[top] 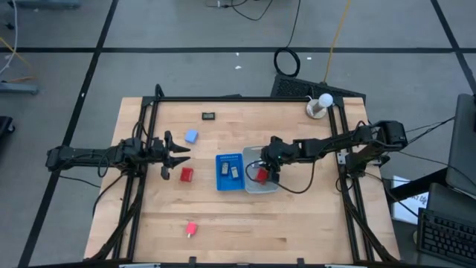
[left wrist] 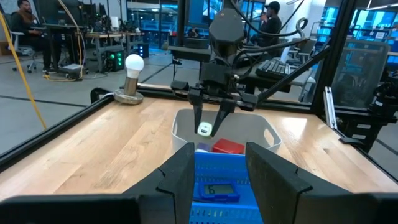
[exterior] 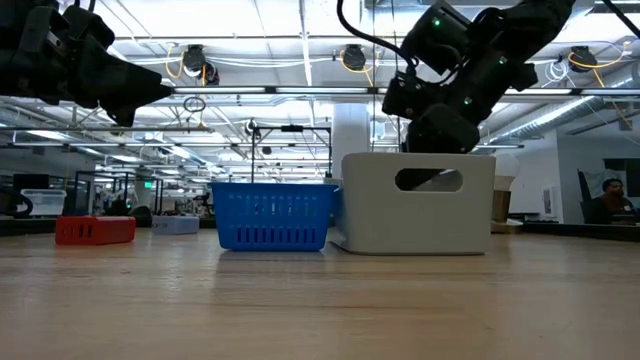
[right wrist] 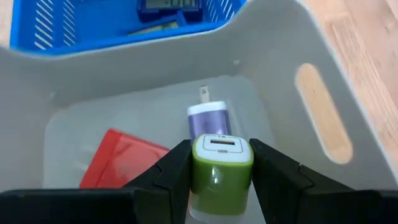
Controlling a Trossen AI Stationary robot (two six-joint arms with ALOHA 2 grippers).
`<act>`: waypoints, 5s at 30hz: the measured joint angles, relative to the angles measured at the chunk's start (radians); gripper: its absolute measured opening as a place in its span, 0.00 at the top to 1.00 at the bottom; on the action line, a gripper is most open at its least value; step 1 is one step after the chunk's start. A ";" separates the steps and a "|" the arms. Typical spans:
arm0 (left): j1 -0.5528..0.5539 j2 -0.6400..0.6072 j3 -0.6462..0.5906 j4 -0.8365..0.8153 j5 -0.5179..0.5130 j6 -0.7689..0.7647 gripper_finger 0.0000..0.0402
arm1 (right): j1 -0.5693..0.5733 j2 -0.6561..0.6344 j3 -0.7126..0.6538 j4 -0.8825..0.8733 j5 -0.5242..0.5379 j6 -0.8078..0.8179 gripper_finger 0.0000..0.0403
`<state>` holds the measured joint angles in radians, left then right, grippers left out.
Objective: Pick & Place Office items
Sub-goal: Put the green charger adapter into the gray bin, then put the pink charger adapter into the gray bin
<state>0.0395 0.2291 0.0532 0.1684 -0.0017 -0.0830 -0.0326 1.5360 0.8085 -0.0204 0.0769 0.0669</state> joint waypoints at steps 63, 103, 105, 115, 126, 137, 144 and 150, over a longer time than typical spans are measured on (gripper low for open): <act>0.000 0.000 0.000 0.000 0.000 0.000 0.64 | 0.002 0.000 -0.002 -0.081 -0.003 -0.002 0.61; 0.000 0.000 0.000 0.000 0.000 0.000 0.64 | 0.002 0.000 -0.002 -0.059 -0.003 0.000 0.43; 0.000 0.000 0.000 0.000 0.000 0.000 0.64 | 0.002 0.000 -0.002 -0.059 -0.003 0.000 0.43; 0.000 0.000 0.000 0.000 0.000 0.000 0.64 | 0.002 -0.062 -0.001 -0.058 -0.001 0.000 0.44; 0.000 0.000 0.000 0.000 0.000 0.000 0.64 | 0.002 -0.190 -0.001 -0.061 0.000 0.026 0.44; 0.000 0.000 0.000 0.000 0.000 0.000 0.64 | 0.002 -0.332 -0.024 -0.058 0.000 0.052 0.47; 0.000 0.000 0.000 0.000 0.000 0.000 0.64 | 0.002 -0.430 -0.113 0.052 -0.002 0.029 0.47; 0.000 0.000 0.000 0.000 0.000 0.000 0.64 | 0.002 -0.544 -0.182 0.055 -0.002 0.014 0.47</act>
<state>0.0398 0.2287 0.0532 0.1688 -0.0021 -0.0830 -0.0311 0.9920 0.6265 0.0344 0.0744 0.0807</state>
